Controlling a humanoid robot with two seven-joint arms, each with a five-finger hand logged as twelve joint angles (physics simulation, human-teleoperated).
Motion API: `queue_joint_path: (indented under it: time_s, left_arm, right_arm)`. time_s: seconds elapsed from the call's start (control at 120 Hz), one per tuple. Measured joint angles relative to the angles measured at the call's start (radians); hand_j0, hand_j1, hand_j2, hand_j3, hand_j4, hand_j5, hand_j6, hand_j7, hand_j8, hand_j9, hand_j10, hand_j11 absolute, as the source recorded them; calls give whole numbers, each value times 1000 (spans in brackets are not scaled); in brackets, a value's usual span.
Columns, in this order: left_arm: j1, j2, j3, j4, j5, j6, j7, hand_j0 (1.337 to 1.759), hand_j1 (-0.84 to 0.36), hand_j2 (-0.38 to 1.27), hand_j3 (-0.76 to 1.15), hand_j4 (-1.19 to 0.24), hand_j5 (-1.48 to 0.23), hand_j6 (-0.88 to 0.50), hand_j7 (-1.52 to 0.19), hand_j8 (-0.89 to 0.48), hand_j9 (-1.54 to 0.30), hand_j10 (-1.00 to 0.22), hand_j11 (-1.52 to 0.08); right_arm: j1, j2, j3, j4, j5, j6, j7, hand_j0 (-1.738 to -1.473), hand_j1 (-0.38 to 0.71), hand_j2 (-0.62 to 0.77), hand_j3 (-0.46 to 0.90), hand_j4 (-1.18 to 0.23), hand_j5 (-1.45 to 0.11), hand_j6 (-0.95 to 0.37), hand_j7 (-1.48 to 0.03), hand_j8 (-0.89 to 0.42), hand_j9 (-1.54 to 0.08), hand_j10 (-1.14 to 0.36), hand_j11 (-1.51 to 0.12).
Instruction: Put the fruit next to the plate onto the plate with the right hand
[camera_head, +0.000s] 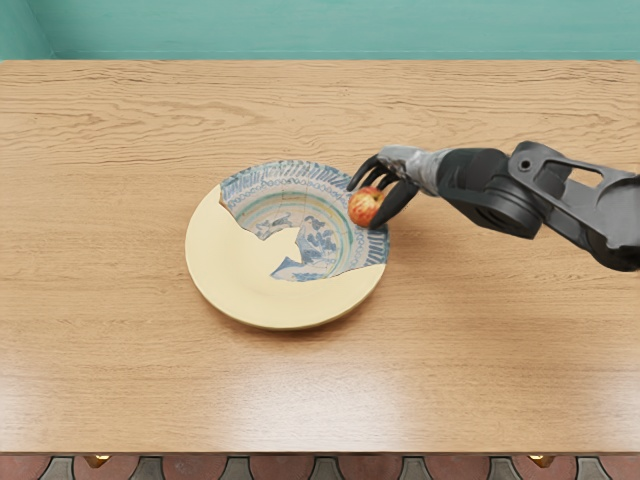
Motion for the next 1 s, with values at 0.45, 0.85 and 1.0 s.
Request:
queue_joint_path:
  time_s: [0.45, 0.85, 1.0]
  left_arm:
    - [0, 0, 0, -1, 0, 0, 0, 1658, 341, 1, 0, -7, -9, -7, -9, -7, -9, -7, -9]
    - [9, 0, 0, -1, -1, 0, 0, 1658, 341, 2, 0, -7, -9, -7, -9, -7, -9, -7, -9]
    - [9, 0, 0, -1, -1, -1, 0, 1658, 341, 2, 0, -7, -9, -7, -9, -7, -9, -7, -9]
  right_arm:
    - [15, -8, -7, -10, -6, -135, 0, -1658, -238, 12, 0, -97, -130, -84, -127, -81, -128, -98, -128]
    - [-25, -327, 176, 12, 140, 351, 0, -1658, -334, 3, 0, -16, -19, -15, -18, -14, -18, -15, -18]
    - [-28, -391, 206, 13, 182, 467, 0, -1658, -342, 2, 0, -9, -9, -9, -9, -8, -9, -8, -9]
